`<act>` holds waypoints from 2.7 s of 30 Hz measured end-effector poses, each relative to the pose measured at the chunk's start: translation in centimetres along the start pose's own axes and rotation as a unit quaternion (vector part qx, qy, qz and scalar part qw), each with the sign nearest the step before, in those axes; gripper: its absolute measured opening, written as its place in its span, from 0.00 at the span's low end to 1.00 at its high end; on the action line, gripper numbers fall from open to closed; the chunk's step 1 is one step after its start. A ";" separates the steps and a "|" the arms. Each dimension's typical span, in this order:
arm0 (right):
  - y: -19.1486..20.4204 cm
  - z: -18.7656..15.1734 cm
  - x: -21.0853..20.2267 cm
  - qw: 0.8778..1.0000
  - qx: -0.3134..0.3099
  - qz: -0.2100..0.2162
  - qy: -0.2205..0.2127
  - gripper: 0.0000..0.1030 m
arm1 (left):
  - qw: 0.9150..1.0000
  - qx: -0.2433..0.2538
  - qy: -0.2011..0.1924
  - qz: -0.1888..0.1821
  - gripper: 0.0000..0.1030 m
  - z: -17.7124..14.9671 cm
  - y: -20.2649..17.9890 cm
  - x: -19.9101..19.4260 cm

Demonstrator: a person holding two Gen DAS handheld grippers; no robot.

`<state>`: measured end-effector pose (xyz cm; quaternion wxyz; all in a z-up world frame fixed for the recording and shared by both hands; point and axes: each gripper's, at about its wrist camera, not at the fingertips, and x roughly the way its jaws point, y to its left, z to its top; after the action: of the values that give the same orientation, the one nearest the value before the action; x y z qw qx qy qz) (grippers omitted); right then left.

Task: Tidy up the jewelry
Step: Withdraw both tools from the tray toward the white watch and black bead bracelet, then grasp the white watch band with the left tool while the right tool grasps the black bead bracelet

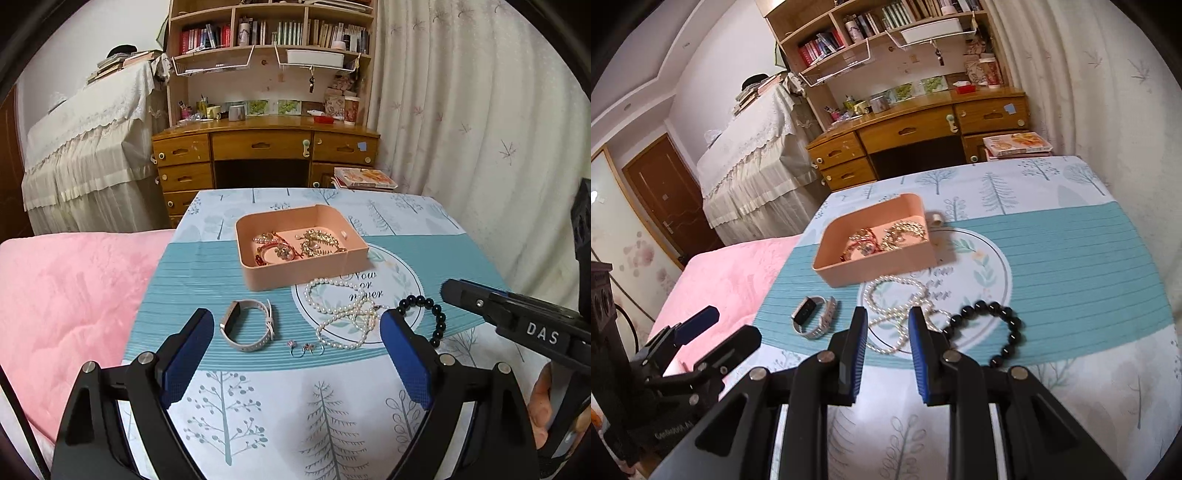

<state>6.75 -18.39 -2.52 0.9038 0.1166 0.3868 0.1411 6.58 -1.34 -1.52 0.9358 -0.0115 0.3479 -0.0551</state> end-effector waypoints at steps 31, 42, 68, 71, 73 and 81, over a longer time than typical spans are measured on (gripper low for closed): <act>-4.1 -4.0 3.8 0.998 -0.001 -0.028 0.058 0.22 | 0.996 -0.062 0.062 0.007 0.83 -4.5 6.2 5.3; -2.8 -3.6 6.3 0.995 -0.047 -0.044 0.077 0.29 | 0.996 -0.016 0.093 -0.011 0.62 -2.2 4.5 9.9; -2.4 -4.2 8.9 0.987 -0.114 -0.070 0.087 0.16 | 0.986 -0.033 0.162 -0.022 0.07 -0.8 4.4 16.5; -3.0 -4.0 8.6 0.991 -0.090 -0.046 0.092 0.14 | 0.987 -0.045 0.151 -0.024 0.07 -0.8 4.9 16.0; -3.1 -3.8 8.1 0.992 -0.083 -0.039 0.088 0.14 | 0.989 -0.050 0.139 -0.025 0.07 -0.5 5.1 15.1; -1.8 -1.4 5.0 0.996 -0.064 0.026 0.061 0.14 | 0.992 -0.042 0.113 -0.048 0.07 1.4 5.5 11.5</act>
<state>9.34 -18.21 -7.34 0.8802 0.0598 0.4282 0.1959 16.64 2.87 -8.29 0.8854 -0.0617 0.4525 -0.0865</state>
